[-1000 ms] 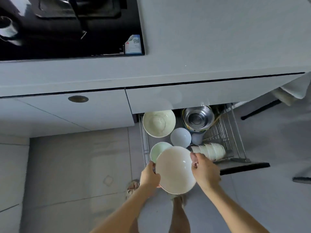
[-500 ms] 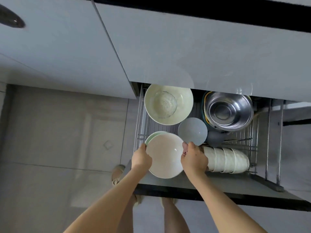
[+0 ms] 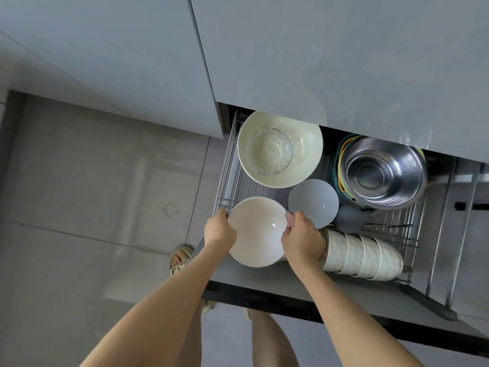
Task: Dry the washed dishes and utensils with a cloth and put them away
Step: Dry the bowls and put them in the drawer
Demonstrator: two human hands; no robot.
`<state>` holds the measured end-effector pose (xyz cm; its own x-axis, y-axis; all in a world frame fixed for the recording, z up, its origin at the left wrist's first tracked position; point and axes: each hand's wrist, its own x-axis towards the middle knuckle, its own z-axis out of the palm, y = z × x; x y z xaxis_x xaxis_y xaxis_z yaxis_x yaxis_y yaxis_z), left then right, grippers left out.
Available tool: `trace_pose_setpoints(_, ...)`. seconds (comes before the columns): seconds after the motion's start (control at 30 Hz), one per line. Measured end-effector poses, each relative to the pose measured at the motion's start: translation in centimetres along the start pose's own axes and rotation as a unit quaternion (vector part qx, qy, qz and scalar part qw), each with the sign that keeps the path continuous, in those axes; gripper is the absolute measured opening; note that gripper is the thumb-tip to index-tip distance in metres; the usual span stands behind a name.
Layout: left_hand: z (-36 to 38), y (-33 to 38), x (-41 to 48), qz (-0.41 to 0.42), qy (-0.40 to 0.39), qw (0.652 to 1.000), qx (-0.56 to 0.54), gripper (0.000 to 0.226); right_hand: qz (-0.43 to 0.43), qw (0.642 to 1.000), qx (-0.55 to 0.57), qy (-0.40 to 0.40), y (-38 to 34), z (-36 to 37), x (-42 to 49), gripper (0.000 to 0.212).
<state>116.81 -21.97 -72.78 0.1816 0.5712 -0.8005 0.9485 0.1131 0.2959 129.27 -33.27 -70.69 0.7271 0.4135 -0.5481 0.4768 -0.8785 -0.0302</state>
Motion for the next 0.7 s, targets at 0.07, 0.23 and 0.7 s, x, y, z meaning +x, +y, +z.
trace_pose_setpoints(0.07, 0.0, -0.5, 0.2, 0.004, -0.005, 1.000, -0.020, 0.016, -0.007, 1.000, 0.000, -0.006, 0.2, -0.5, -0.3, 0.018)
trace_pose_setpoints(0.23, -1.7, -1.3, -0.9, -0.017, -0.053, 0.994, -0.095, 0.040, -0.011, 0.998, 0.062, 0.002, 0.4, -3.3, -1.9, 0.031)
trace_pose_setpoints(0.7, -22.2, -6.6, -20.1, -0.095, 0.087, 0.929, -0.348, 0.021, -0.256, 0.948, 0.184, -0.038, -11.0, -22.2, -16.7, 0.057)
